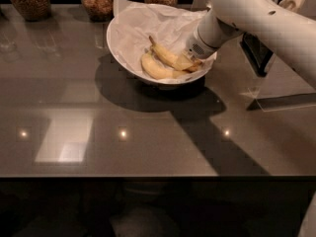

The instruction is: Pick banana from white bowl

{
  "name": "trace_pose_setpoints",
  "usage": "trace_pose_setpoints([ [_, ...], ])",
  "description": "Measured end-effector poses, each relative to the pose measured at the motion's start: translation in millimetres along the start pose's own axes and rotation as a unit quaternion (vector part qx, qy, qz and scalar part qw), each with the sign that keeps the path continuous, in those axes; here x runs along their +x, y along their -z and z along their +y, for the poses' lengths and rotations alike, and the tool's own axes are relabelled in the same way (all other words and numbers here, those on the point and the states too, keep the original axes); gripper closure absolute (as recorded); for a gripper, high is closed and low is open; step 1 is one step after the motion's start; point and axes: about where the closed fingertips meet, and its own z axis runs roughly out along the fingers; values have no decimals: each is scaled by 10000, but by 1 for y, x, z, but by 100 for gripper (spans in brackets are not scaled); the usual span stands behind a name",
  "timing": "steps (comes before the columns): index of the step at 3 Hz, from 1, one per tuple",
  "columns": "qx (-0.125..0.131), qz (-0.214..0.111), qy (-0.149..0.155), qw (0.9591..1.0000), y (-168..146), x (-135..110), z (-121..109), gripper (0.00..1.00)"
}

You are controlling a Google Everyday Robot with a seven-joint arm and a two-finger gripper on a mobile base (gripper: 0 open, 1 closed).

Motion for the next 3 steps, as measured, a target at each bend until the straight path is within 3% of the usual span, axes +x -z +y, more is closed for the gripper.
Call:
trace_pose_setpoints([
  [1,-15,28,15,10000,0,-1,0,93],
  [2,-109,-226,-86,9996,0,-3,-2,100],
  [3,-297,-865,-334,9952,6,-8,-8,100],
])
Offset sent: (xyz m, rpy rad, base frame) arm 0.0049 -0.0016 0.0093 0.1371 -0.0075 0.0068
